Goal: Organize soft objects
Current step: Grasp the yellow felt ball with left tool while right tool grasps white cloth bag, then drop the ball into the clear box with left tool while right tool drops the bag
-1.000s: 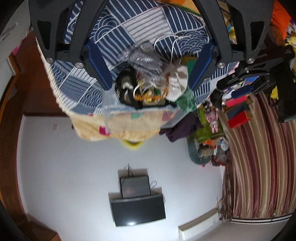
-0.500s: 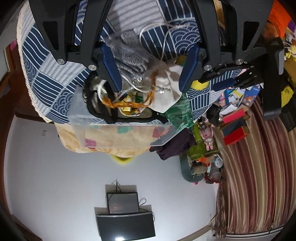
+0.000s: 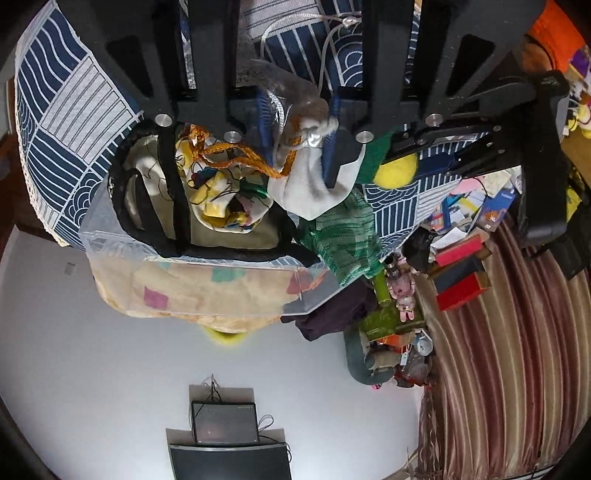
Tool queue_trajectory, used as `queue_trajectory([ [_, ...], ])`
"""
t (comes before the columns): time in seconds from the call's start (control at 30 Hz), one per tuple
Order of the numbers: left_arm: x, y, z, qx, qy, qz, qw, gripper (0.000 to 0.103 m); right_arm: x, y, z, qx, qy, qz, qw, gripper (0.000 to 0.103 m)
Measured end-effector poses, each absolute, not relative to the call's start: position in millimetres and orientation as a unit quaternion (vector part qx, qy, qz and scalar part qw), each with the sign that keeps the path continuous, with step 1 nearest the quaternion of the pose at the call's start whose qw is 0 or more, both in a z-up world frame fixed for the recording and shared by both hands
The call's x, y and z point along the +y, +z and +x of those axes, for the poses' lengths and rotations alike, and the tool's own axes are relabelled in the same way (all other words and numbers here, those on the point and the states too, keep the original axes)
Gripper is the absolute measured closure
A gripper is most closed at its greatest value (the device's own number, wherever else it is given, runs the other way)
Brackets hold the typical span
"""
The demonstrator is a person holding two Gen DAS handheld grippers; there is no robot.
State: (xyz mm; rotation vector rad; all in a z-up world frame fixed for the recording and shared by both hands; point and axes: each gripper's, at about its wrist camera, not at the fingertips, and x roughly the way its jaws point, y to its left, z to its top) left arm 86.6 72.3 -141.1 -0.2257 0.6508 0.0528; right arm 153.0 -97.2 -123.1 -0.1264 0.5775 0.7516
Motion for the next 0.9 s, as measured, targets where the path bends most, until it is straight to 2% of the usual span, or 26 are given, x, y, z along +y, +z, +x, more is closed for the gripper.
queue_trajectory([
  [0.57, 55.7, -65.1, 49.4, 0.229, 0.016, -0.081, 0.97, 0.06, -140.0, -63.8, 122.9, 0.19, 0.343, -0.02, 0.92, 0.084],
  [0.9, 58.3, -18.2, 71.4, 0.189, -0.011, -0.087, 0.978, 0.06, -153.2, -32.6, 136.1, 0.149, 0.32, 0.003, 0.935, 0.083],
])
